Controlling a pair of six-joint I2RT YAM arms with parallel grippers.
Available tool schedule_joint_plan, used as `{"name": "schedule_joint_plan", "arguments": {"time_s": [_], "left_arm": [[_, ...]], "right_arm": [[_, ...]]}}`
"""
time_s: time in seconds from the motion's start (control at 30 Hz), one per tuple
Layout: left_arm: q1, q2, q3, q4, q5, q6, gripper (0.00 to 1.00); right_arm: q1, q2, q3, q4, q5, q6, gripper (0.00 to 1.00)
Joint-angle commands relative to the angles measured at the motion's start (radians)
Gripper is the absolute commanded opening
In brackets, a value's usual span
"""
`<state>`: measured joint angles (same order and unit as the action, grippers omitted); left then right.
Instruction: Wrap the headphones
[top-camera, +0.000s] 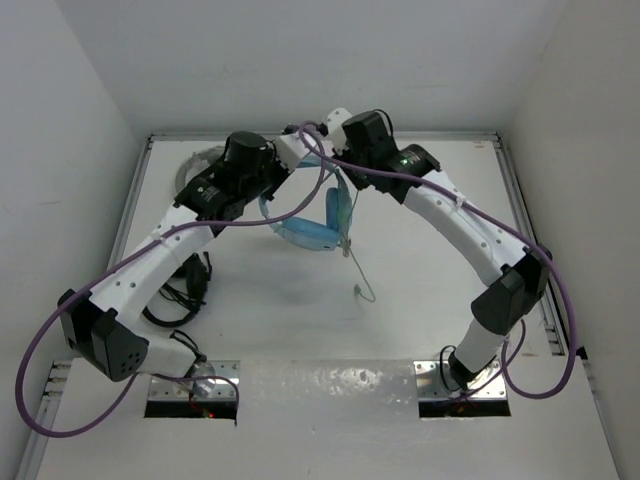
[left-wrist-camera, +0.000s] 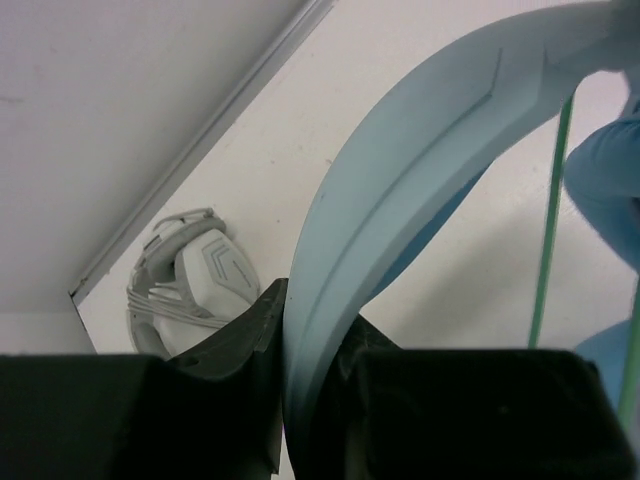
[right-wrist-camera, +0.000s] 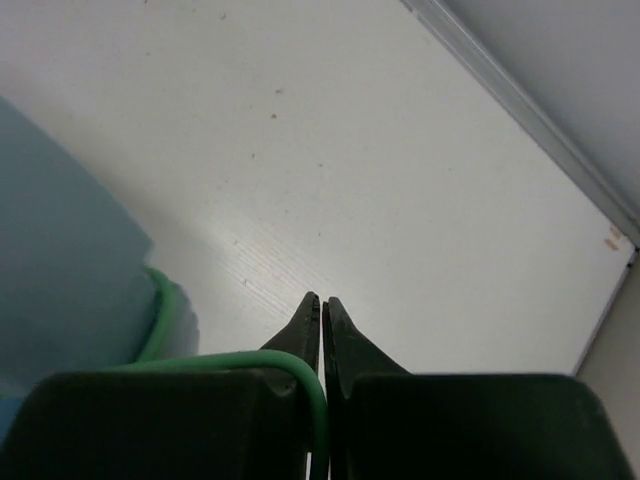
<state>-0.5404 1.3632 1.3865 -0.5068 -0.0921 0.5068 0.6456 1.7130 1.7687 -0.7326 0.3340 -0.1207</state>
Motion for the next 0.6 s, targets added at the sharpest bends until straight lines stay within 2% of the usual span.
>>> {"name": "schedule_joint_plan", "arguments": {"time_s": [0.0, 0.13, 0.17, 0.2, 0.27, 0.3, 0.4, 0.43, 0.5, 0.53, 0.57], "left_arm": [[-0.004, -0.041, 0.026, -0.190, 0.064, 0.027, 0.00], [-0.004, -0.032, 0.020, -0.167, 0.002, 0.015, 0.00], [-0.006, -0.027, 0.025, -0.162, -0.014, 0.010, 0.00], [-0.004, -0.023, 0.035, -0.164, -0.023, 0.009, 0.00], [-0.006, -0.013, 0.072, -0.177, -0.002, 0.016, 0.00], [-0.004, -0.013, 0.086, -0.194, 0.053, 0.024, 0.00], [-0.004, -0.018, 0.112, -0.208, 0.115, 0.018, 0.00], [-0.004, -0.013, 0.135, -0.217, 0.126, -0.003, 0.00], [-0.003, -0.006, 0.169, -0.252, 0.169, -0.037, 0.00], [-0.004, -0.004, 0.199, -0.263, 0.195, -0.051, 0.00], [-0.003, -0.004, 0.213, -0.281, 0.242, -0.082, 0.00]], "right_arm": [[-0.147, -0.104, -0.041, 0.229, -0.027, 0.039, 0.00], [-0.150, -0.118, -0.054, 0.269, -0.084, -0.008, 0.00], [-0.150, -0.119, -0.055, 0.262, -0.075, -0.011, 0.02], [-0.150, -0.128, -0.061, 0.263, -0.063, -0.017, 0.10], [-0.149, -0.138, -0.109, 0.277, -0.059, -0.071, 0.11], [-0.152, -0.138, -0.126, 0.304, -0.055, -0.085, 0.10], [-0.179, -0.104, -0.141, 0.320, -0.095, -0.085, 0.11], [-0.201, -0.096, -0.141, 0.323, -0.117, -0.067, 0.22], [-0.233, -0.087, -0.161, 0.364, -0.217, -0.031, 0.27], [-0.271, -0.087, -0.198, 0.389, -0.255, 0.017, 0.38], [-0.288, -0.089, -0.219, 0.442, -0.339, 0.039, 0.39]]}}
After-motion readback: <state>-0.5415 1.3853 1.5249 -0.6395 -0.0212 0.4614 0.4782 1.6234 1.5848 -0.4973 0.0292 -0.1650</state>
